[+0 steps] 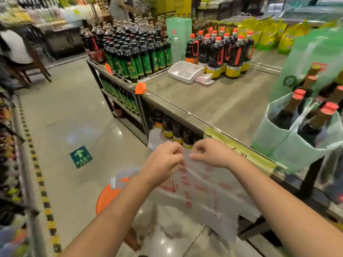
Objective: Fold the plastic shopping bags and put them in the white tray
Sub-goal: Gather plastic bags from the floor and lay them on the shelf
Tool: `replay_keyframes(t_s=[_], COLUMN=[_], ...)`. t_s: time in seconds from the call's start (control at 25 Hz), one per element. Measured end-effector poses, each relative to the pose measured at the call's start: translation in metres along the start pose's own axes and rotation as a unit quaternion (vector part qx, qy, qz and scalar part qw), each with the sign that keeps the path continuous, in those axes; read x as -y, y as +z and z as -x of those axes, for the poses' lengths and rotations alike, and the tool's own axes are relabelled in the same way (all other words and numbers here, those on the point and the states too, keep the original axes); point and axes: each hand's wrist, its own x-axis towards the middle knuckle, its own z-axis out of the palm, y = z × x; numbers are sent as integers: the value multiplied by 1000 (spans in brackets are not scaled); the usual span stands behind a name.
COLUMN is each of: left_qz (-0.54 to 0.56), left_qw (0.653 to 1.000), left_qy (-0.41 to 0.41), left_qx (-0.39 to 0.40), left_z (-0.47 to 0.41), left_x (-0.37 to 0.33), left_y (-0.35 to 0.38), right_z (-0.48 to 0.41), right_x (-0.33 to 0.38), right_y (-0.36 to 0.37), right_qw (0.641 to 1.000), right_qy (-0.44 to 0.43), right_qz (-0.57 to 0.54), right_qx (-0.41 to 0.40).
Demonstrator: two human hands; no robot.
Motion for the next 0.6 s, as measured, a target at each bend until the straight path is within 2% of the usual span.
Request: replay_keyframes(t_s=[0.08,0.2,0.36,0.44,0.56,0.6], left_qz=[-16,-1,27,66,83,82], left_qw=[999,999,994,990,988,989], left_qy=[-10,-40,-96,-104,-109,-100], left_qx=[-33,-12,41,66,74,74], left_z=[-7,-23,-48,-61,-91,-104], left_x=[17,48,102,138,186,202], left_y=[4,6,10,8,-3,-7], right_z=[-20,-45,-89,-113,-143,-154], right_x=[0,-1,12,20,28,32], right_y=[-5,-10,-20,-32,-53,-61], right_qw=[999,996,993,994,985,982], right_qy=[0,7,65,88,114,124], right_qz=[-20,-33,-95,-50,66,73], right_qx=[43,80,41,48,109,123])
